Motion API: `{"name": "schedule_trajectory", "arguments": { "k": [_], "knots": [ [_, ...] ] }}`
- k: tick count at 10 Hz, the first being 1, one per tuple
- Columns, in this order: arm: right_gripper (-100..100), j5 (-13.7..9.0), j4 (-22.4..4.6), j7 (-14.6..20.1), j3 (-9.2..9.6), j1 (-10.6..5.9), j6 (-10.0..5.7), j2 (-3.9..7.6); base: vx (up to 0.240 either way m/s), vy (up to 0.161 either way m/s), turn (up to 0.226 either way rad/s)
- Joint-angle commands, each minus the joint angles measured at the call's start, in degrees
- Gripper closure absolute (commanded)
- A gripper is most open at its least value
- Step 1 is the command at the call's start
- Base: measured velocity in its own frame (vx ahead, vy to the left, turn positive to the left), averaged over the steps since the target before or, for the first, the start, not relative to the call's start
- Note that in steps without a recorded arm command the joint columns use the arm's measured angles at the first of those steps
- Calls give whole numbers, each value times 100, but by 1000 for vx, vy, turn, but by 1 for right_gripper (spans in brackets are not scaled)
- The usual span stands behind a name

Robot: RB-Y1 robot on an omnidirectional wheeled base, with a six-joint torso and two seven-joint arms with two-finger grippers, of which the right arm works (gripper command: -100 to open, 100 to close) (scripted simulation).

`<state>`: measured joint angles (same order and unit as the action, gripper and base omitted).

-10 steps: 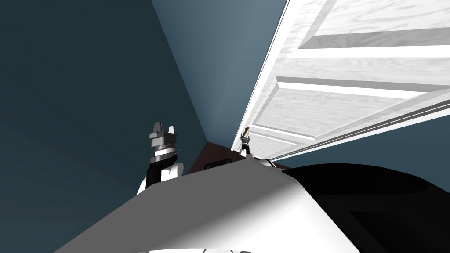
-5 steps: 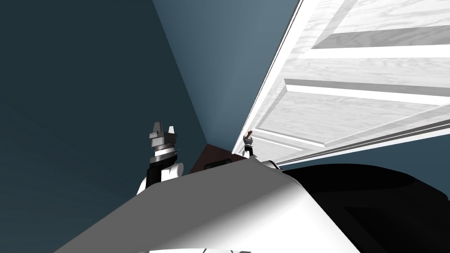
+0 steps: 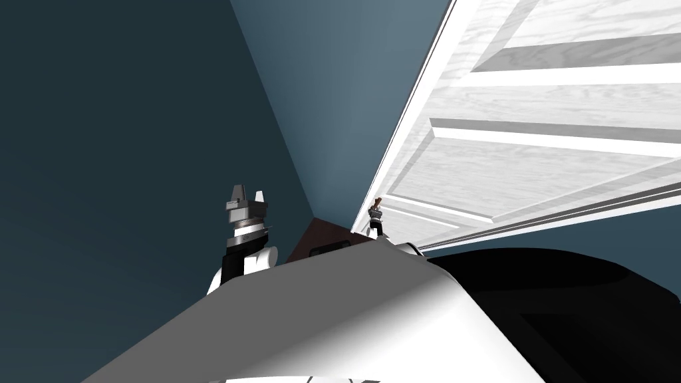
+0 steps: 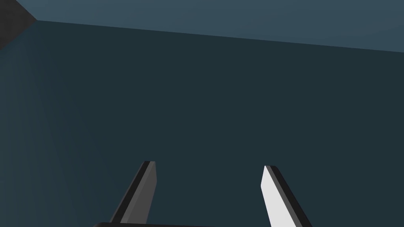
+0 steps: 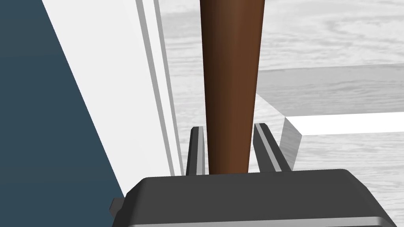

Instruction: Pull the door open

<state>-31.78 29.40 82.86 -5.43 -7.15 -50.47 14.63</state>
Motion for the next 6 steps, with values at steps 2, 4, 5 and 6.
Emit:
{"name": "schedule_trajectory", "arguments": {
  "k": [2, 4, 5, 6],
  "knots": [
    [100, 50, 26, 64, 79, -3, 20, 13, -67, -9, 25],
    [100, 103, 54, 130, 161, -7, 41, 27, -222, -15, 69],
    [100, 143, 75, 181, 225, -9, 57, 37, -189, 10, 56],
    [100, 187, 97, 234, 293, -12, 73, 49, -214, 14, 59]
  ]
}}
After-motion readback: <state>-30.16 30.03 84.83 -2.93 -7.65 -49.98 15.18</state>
